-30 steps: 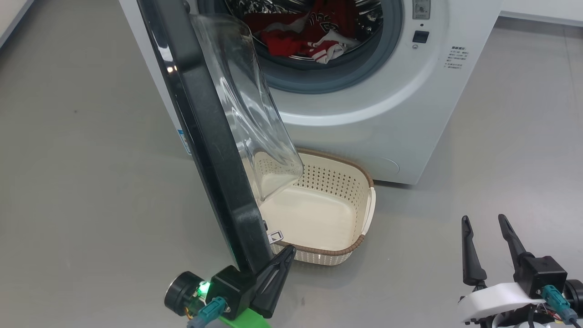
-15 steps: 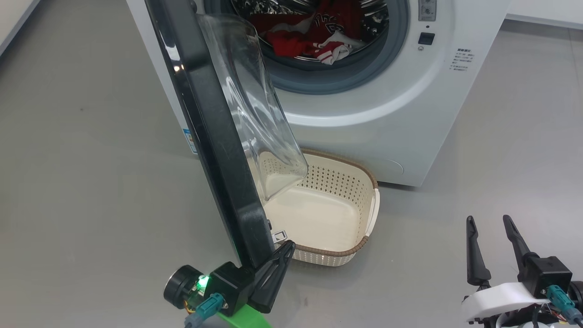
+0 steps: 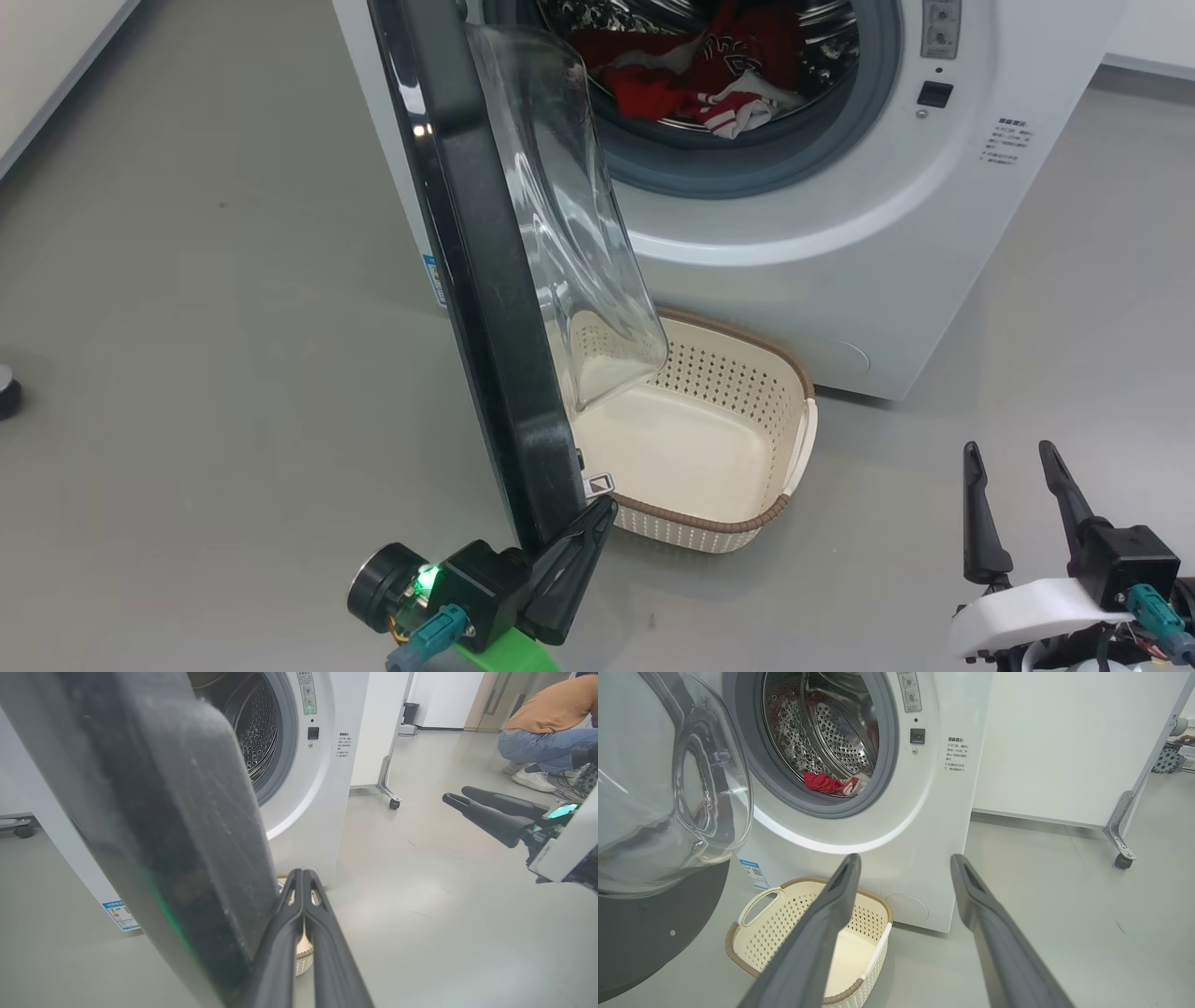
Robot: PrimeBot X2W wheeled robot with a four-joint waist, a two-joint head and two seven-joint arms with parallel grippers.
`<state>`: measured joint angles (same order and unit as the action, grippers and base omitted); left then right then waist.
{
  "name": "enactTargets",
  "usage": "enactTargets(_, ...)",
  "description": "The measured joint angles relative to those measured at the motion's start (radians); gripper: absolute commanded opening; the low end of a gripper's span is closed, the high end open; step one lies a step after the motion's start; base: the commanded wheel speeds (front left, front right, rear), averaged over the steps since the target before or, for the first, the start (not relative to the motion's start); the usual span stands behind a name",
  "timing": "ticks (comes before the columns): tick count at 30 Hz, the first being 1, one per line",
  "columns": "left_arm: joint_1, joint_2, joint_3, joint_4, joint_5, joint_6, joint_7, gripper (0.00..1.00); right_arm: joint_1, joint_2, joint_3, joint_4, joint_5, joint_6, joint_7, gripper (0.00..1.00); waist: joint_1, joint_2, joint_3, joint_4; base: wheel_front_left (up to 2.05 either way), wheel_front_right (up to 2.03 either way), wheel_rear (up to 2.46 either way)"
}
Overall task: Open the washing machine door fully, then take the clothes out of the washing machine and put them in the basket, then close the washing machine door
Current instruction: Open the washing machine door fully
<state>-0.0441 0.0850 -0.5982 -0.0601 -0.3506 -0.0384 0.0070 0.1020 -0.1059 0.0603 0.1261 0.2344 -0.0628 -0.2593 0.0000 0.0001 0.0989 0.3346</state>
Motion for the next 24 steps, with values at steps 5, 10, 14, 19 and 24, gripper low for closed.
enactTargets(5,0.000,-0.001,-0.003,0.001,0.000,0.004,-0.001,0.00,0.001,-0.001,-0.010,0.000,-0.007,0.000,0.000,1.00,0.0000,0.0000,0.000,0.028,0.00,0.00,0.00)
enactTargets(10,0.000,-0.006,-0.007,0.007,0.000,0.007,-0.010,0.00,0.001,-0.003,-0.018,0.000,-0.009,0.000,0.000,1.00,0.0000,0.0000,0.001,0.061,0.00,0.00,0.00)
enactTargets(14,0.001,-0.007,-0.007,0.011,-0.001,0.008,-0.019,0.00,0.001,-0.003,-0.021,-0.001,-0.010,0.000,0.000,1.00,0.0000,0.0000,0.000,0.088,0.00,0.00,0.00)
enactTargets(19,0.001,-0.007,-0.006,0.015,0.002,0.016,-0.022,0.00,0.001,-0.003,-0.024,-0.001,-0.016,0.000,0.000,1.00,0.0000,0.0000,-0.003,0.123,0.00,0.00,0.00)
enactTargets(24,0.001,-0.006,-0.005,0.018,0.006,0.024,-0.023,0.00,0.002,-0.003,-0.028,0.000,-0.016,0.000,0.000,1.00,0.0000,0.0000,-0.009,0.157,0.00,0.00,0.00)
